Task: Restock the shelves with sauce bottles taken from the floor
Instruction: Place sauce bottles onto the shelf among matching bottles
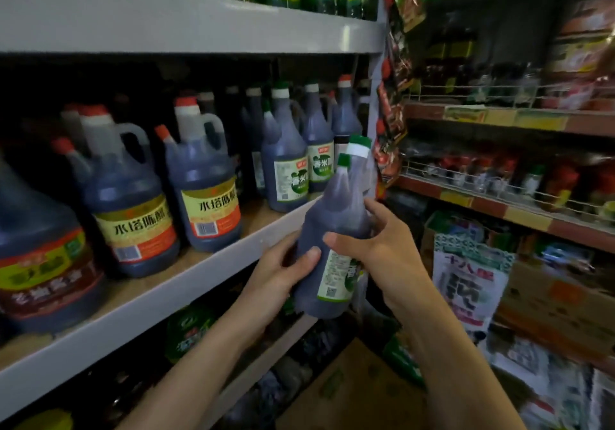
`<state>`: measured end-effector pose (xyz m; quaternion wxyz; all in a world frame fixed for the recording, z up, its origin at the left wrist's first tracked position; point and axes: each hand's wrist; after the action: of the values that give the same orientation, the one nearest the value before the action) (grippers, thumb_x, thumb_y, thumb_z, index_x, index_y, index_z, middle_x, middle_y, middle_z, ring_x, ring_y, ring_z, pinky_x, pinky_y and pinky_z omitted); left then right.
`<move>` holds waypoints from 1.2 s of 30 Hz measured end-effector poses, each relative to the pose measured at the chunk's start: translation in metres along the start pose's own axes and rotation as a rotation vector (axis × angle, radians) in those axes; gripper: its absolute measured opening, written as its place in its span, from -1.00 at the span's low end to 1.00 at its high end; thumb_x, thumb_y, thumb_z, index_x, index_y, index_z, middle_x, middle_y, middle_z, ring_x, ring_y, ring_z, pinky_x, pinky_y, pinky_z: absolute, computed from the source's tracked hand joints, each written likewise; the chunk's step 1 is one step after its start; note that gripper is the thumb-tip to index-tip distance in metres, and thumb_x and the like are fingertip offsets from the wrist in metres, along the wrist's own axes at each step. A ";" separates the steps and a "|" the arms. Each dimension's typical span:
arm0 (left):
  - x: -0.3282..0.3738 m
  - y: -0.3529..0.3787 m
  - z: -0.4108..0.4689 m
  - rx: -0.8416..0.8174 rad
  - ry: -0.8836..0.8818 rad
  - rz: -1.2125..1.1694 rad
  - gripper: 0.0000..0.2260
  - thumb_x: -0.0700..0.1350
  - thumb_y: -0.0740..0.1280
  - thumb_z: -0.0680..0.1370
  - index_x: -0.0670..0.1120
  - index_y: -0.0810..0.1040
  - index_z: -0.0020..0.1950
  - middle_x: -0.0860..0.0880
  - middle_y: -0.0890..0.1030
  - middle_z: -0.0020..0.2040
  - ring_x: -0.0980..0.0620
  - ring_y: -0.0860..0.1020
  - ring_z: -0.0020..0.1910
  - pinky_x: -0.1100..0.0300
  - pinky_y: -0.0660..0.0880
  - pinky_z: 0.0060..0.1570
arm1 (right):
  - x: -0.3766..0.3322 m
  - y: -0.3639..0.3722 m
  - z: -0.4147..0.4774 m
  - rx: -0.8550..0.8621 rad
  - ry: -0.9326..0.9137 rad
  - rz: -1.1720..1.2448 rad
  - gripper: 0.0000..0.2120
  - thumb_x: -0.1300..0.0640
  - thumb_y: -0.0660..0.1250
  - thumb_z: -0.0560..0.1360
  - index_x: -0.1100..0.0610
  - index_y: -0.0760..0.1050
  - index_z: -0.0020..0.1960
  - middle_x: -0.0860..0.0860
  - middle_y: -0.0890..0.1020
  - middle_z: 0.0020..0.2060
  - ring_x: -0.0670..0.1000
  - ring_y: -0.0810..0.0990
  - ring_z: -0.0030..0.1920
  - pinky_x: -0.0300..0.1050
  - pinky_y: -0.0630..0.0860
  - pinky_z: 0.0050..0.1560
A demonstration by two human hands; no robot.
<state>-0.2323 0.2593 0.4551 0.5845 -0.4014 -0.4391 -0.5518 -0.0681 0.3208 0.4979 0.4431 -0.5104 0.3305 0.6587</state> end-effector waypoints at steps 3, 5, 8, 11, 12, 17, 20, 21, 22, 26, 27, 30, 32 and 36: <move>-0.002 0.001 0.015 0.100 0.078 0.198 -0.71 0.09 0.33 0.57 0.16 0.54 0.30 0.08 0.63 0.23 0.06 0.60 0.22 0.17 0.54 0.11 | 0.005 -0.003 0.027 -0.005 0.008 -0.051 -0.39 0.12 0.67 0.22 -0.16 0.54 0.19 -0.26 0.70 -0.02 -0.18 0.68 -0.03 -0.26 0.61 -0.17; -0.001 0.000 0.019 0.168 0.097 0.347 -0.65 0.09 0.32 0.57 0.14 0.48 0.36 0.15 0.61 0.25 0.13 0.57 0.24 0.10 0.52 0.19 | 0.009 0.002 0.044 -0.024 -0.009 -0.079 -0.33 0.08 0.67 0.19 -0.14 0.54 0.24 -0.22 0.69 0.03 -0.15 0.67 0.05 -0.12 0.63 -0.01; 0.008 -0.010 0.017 0.338 0.137 0.586 -0.61 0.05 0.33 0.55 0.12 0.44 0.38 0.21 0.57 0.25 0.26 0.52 0.22 0.27 0.46 0.20 | 0.001 0.024 0.061 -0.044 -0.072 -0.118 -0.16 -0.06 0.64 0.14 -0.04 0.47 0.38 -0.12 0.64 0.19 -0.06 0.61 0.19 0.05 0.58 0.20; 0.022 -0.025 0.013 0.618 0.154 0.920 -0.51 0.10 0.32 0.49 -0.01 0.46 0.40 0.08 0.57 0.22 0.16 0.51 0.18 0.38 0.37 0.11 | -0.015 0.050 0.078 -0.016 -0.208 -0.145 -0.13 -0.17 0.57 0.11 -0.04 0.44 0.39 -0.07 0.59 0.26 -0.02 0.56 0.27 0.07 0.52 0.28; 0.025 -0.028 0.012 0.669 0.157 1.005 -0.51 0.10 0.32 0.49 -0.06 0.48 0.39 0.03 0.58 0.22 0.09 0.51 0.18 0.33 0.36 0.08 | -0.020 0.058 0.083 -0.006 -0.244 -0.141 -0.14 -0.17 0.56 0.12 -0.06 0.43 0.39 -0.08 0.58 0.26 -0.02 0.55 0.28 0.07 0.51 0.29; 0.036 -0.028 0.015 0.763 0.088 1.300 -0.53 0.05 0.44 0.48 -0.12 0.52 0.33 -0.09 0.62 0.06 -0.16 0.60 -0.03 0.06 0.49 -0.24 | -0.027 0.088 0.101 0.037 -0.318 -0.206 -0.15 -0.06 0.62 0.20 0.01 0.41 0.44 -0.02 0.54 0.28 0.00 0.51 0.31 0.07 0.49 0.31; 0.040 -0.025 0.017 0.778 0.162 1.420 -0.76 -0.04 0.41 0.50 -0.11 0.62 0.13 -0.09 0.64 -0.08 -0.20 0.62 -0.23 0.04 0.48 -0.42 | -0.020 0.098 0.106 0.098 -0.334 -0.262 -0.17 0.00 0.64 0.25 0.05 0.40 0.45 -0.02 0.52 0.28 -0.01 0.48 0.32 0.05 0.46 0.34; 0.040 -0.024 0.016 0.766 0.183 1.428 -0.80 -0.05 0.37 0.50 -0.09 0.64 0.08 -0.08 0.64 -0.10 -0.19 0.62 -0.26 0.04 0.50 -0.45 | -0.017 0.101 0.107 0.116 -0.341 -0.271 -0.17 -0.01 0.64 0.26 0.05 0.39 0.45 -0.02 0.52 0.28 -0.01 0.47 0.32 0.05 0.46 0.35; 0.040 -0.024 0.014 0.743 0.186 1.416 -0.79 -0.05 0.33 0.50 -0.07 0.64 0.07 -0.06 0.65 -0.10 -0.18 0.62 -0.26 0.02 0.52 -0.44 | -0.016 0.102 0.107 0.131 -0.353 -0.280 -0.17 -0.03 0.63 0.27 0.04 0.38 0.45 -0.02 0.51 0.28 0.00 0.46 0.33 0.05 0.46 0.35; 0.042 -0.029 0.015 0.700 0.133 1.359 -0.87 -0.12 0.39 0.50 -0.08 0.66 0.03 -0.05 0.63 -0.09 -0.18 0.62 -0.25 -0.01 0.54 -0.41 | -0.013 0.111 0.107 0.169 -0.410 -0.367 -0.18 -0.07 0.58 0.30 0.07 0.35 0.47 0.02 0.50 0.30 0.06 0.45 0.34 0.06 0.44 0.34; 0.043 -0.031 0.017 0.696 0.124 1.355 -0.88 -0.15 0.42 0.49 -0.08 0.66 0.01 -0.04 0.63 -0.10 -0.18 0.62 -0.25 0.01 0.53 -0.41 | -0.013 0.112 0.108 0.168 -0.409 -0.399 -0.18 -0.07 0.58 0.31 0.08 0.34 0.48 0.03 0.50 0.31 0.07 0.44 0.35 0.06 0.43 0.35; 0.046 -0.032 0.019 0.673 0.115 1.342 -0.87 -0.16 0.43 0.48 -0.07 0.65 0.02 -0.02 0.62 -0.10 -0.14 0.61 -0.25 0.04 0.52 -0.43 | -0.013 0.109 0.114 0.112 -0.382 -0.457 -0.16 -0.07 0.57 0.35 0.08 0.29 0.52 0.04 0.46 0.36 0.11 0.39 0.39 0.06 0.39 0.38; 0.046 -0.033 0.021 0.653 0.106 1.334 -0.84 -0.13 0.40 0.50 -0.05 0.63 0.06 -0.01 0.61 -0.06 -0.12 0.61 -0.21 0.03 0.52 -0.40 | -0.014 0.107 0.119 0.076 -0.366 -0.474 -0.15 -0.09 0.56 0.35 0.07 0.28 0.53 0.04 0.46 0.38 0.10 0.37 0.40 0.04 0.36 0.40; 0.048 -0.034 0.025 0.650 0.129 1.344 -0.86 -0.13 0.40 0.49 -0.06 0.59 0.04 -0.03 0.61 -0.09 -0.13 0.61 -0.26 0.04 0.49 -0.45 | -0.018 0.111 0.122 0.063 -0.349 -0.540 -0.16 -0.11 0.55 0.36 0.08 0.28 0.52 0.05 0.46 0.37 0.11 0.34 0.38 -0.05 0.29 0.35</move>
<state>-0.2674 0.2668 0.5074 0.9093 -0.3572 -0.2050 0.0593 -0.2150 0.3818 0.5457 0.6675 -0.4449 0.1224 0.5845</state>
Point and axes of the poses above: each hand's wrist, its own z-axis towards the middle knuckle, its own y-axis out of the palm, x = y × z
